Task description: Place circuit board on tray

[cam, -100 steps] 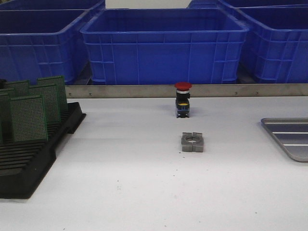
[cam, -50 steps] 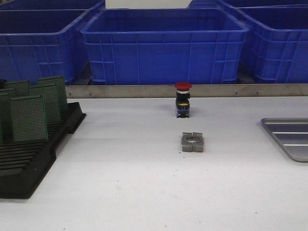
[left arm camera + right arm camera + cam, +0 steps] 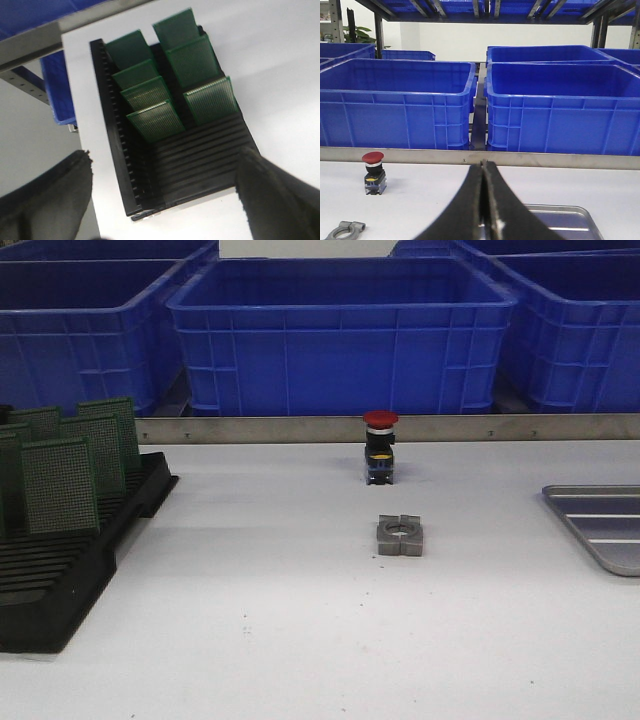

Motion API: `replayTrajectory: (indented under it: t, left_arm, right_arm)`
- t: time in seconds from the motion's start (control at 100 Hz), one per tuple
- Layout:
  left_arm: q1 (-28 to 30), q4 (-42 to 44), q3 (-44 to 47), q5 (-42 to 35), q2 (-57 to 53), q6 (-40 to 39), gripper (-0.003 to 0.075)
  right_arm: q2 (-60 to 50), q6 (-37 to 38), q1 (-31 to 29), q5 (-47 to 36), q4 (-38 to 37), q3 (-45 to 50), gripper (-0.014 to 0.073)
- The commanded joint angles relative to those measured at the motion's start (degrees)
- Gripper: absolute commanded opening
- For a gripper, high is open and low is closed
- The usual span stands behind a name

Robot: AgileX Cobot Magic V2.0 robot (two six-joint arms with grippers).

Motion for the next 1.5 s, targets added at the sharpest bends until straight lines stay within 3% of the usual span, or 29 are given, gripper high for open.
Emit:
replayTrajectory:
  t: [0.0, 0.24, 0.62, 1.09, 1.49]
  left_arm:
    - [0.07, -4.51, -5.76, 2.19, 4.61, 6.65, 0.0556]
    - [0.07, -14.93, -16.93, 15.67, 18.77, 32.13, 0.0556]
    - [0.07, -15.34, -18.38, 15.26, 30.84, 61.22, 0.0556]
    - [0.07, -15.43, -18.38, 7.33, 36.49, 64.72, 0.0556]
    - [0.07, -16.46, -18.38, 6.37, 41.08, 66.49, 0.0556]
  right_arm:
    - [-1.02, 0.0, 0.04, -4.79, -0.63, 0.24, -0.0067]
    - [-1.02, 0.0, 0.04, -4.79, -0.63, 0.24, -0.0067]
    - [-1.02, 0.0, 0.04, -4.79, -0.63, 0.24, -0.0067]
    - [-1.02, 0.0, 0.04, -4.79, -0.63, 0.24, -0.0067]
    - [-1.02, 0.0, 0.04, -4.79, -0.63, 0.24, -0.0067]
